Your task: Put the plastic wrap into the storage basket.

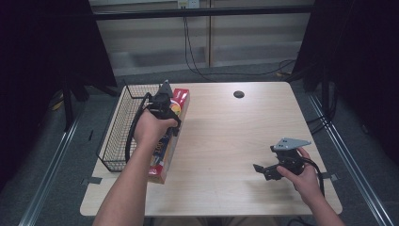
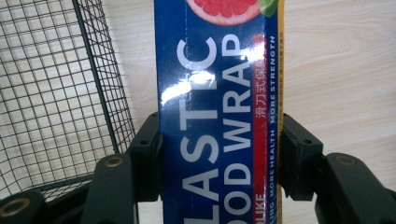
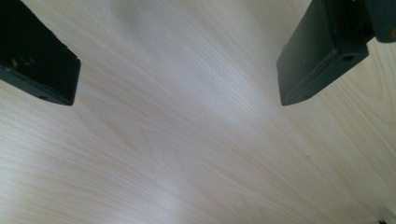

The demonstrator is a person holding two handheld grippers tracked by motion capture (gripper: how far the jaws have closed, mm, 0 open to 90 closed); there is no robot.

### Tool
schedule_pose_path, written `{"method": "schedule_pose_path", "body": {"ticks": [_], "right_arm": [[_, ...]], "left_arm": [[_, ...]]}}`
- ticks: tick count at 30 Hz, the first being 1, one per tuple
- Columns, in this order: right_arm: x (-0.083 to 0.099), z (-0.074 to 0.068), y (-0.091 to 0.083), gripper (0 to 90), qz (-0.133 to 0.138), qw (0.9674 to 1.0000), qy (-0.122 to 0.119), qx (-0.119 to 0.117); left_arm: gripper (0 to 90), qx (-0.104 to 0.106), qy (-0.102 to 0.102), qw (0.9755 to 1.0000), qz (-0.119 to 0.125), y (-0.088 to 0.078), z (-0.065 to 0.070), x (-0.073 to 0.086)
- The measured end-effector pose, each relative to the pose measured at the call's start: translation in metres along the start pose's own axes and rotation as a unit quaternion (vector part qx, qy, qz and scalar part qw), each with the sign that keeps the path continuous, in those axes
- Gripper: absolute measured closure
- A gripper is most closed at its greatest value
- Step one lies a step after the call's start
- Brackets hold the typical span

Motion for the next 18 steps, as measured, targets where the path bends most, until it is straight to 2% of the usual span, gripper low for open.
{"method": "schedule_pose_path", "body": {"ticks": [6, 9, 12, 15, 18], "right_arm": [[0.001, 0.001, 0.0, 0.0, -0.003, 1.0, -0.002, 0.003], [0.001, 0.0, 0.0, 0.0, -0.004, 1.0, -0.002, 0.001], [0.0, 0.0, 0.0, 0.0, -0.002, 1.0, -0.003, 0.002], [0.0, 0.001, 0.001, 0.0, -0.003, 1.0, -0.006, 0.002], [0.0, 0.001, 0.0, 0.0, -0.002, 1.0, -0.006, 0.004]], "left_arm": [[44.1, -0.004, -0.011, 0.9999, 0.003, -0.008, -0.005, -0.003], [44.1, -0.004, -0.008, 1.0, 0.003, -0.011, -0.008, -0.003], [44.1, -0.005, -0.017, 0.9998, 0.004, -0.013, -0.01, -0.004], [44.1, -0.006, -0.012, 0.9999, 0.003, -0.015, -0.013, -0.004], [44.1, -0.005, -0.017, 0.9998, 0.005, -0.018, -0.016, -0.004]]}}
Point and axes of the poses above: each handheld gripper's, and its own axes: y roughly forward along the jaws, x roughly out of its underside, z roughly to its right, the point moved 6 cm from there along y, roughly forward along the jaws, and after that the axes turned 10 degrees about z, right-handed, at the moved point
